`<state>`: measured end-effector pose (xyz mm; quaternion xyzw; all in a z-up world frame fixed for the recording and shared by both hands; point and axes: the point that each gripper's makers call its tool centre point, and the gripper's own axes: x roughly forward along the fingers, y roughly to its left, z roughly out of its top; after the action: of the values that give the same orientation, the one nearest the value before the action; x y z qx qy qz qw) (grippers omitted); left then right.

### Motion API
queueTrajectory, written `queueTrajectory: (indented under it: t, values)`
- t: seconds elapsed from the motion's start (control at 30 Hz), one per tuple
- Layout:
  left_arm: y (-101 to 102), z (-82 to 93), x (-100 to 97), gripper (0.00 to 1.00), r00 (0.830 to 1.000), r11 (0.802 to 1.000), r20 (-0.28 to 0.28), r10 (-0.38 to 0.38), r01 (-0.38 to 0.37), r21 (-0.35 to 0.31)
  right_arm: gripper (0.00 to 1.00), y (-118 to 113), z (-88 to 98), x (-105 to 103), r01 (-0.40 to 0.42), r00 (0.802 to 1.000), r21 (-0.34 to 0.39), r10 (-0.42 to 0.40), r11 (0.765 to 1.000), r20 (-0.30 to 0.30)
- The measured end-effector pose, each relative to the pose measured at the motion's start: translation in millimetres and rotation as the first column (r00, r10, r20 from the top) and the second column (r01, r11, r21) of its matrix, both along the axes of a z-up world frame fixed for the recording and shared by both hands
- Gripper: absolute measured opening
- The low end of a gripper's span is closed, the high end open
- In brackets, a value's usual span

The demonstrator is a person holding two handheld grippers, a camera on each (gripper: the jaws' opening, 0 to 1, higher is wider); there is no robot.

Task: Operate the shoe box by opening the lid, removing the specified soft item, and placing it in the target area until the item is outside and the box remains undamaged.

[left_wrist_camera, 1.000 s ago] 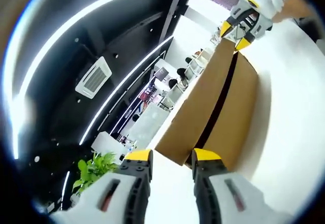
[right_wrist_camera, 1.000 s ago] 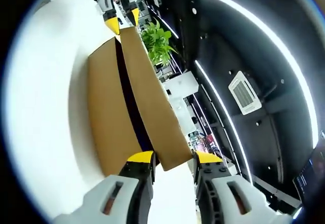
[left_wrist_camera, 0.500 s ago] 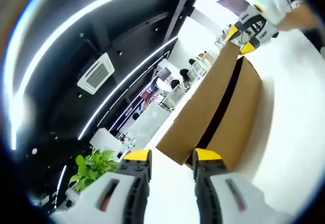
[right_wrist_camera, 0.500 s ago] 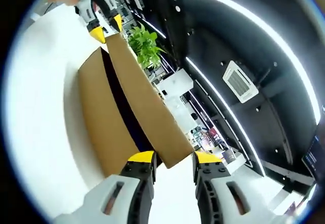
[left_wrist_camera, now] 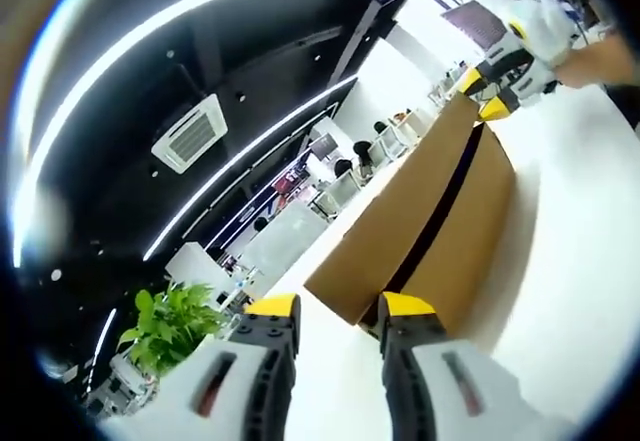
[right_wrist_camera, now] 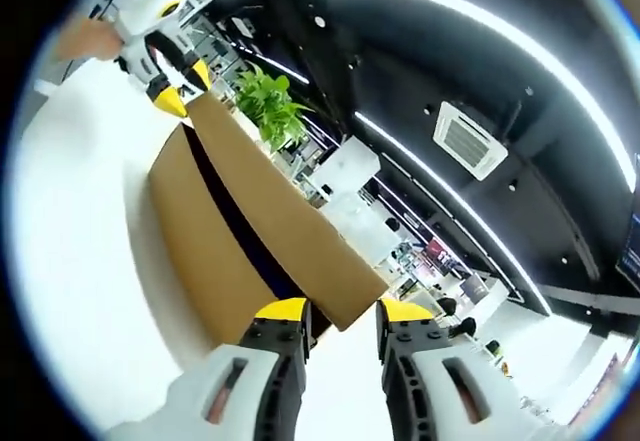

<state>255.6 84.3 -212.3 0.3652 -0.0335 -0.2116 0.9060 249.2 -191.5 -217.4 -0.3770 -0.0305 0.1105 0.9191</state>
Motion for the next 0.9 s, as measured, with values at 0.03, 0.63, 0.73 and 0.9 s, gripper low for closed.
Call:
queueTrajectory:
  t: [0.03,0.63,0.73,0.9]
  values:
    - [-1,0.5,0.0,0.31,1.000,1.000,-0.001,-0.003,0.003,-0.008,0.25,0,0.4,0,-0.002,1.000,0.020,0.002,1.000,-0.002]
    - [-3,2.7,7.6,0.29,0.999,0.995,-0.043,-0.021,0.017,-0.098,0.23,0,2.1,7,-0.002,1.000,0.187,0.000,0.982,0.007]
    - [-4,3.5,7.7,0.29,0.999,0.994,-0.047,-0.025,0.019,-0.110,0.22,-1,4.2,8,0.000,1.000,0.207,-0.003,0.978,0.017]
    - [-4,8.6,8.8,0.30,0.998,0.989,-0.052,-0.037,0.029,-0.147,0.21,-1,7.0,10,0.002,1.000,0.240,-0.007,0.971,0.020]
